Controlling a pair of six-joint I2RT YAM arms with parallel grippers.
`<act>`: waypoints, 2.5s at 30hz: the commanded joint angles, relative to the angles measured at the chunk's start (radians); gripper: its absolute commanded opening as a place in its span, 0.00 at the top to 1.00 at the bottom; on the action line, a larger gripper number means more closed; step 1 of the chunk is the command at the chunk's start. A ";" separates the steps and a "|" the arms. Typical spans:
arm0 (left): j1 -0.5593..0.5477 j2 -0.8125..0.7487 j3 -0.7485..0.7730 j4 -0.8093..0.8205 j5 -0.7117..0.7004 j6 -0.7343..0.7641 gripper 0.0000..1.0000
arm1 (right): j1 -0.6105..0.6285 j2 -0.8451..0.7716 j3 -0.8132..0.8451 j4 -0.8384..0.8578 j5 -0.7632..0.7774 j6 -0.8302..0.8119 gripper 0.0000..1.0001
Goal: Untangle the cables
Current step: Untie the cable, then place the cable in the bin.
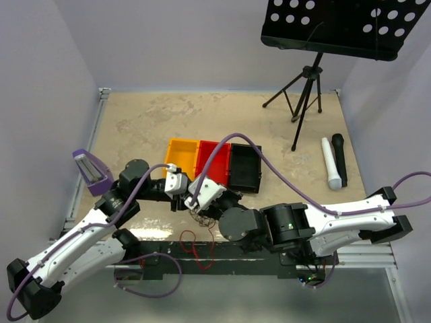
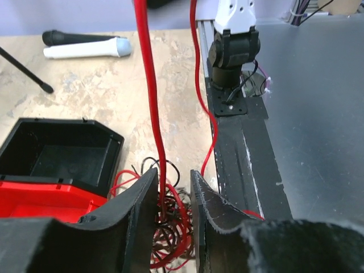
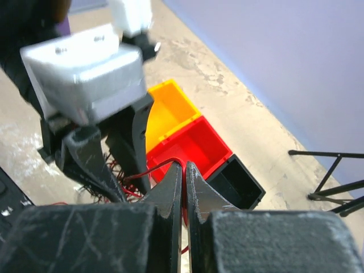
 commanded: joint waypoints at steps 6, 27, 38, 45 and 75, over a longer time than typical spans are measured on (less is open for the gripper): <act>-0.002 -0.008 -0.061 -0.084 -0.039 0.056 0.63 | 0.049 -0.080 0.123 0.240 0.166 -0.118 1.00; 0.000 -0.020 -0.052 -0.078 -0.197 0.080 0.67 | 0.095 -0.161 0.402 0.576 0.219 -0.442 1.00; 0.000 -0.007 0.007 -0.106 -0.278 0.165 0.69 | 0.095 -0.099 0.504 0.918 0.256 -0.806 1.00; 0.003 -0.008 0.048 -0.092 -0.213 0.129 0.66 | 0.095 -0.051 0.611 0.983 0.156 -0.864 1.00; 0.023 -0.045 0.205 -0.167 -0.341 0.103 0.30 | -0.180 0.247 0.810 1.127 -0.142 -0.924 1.00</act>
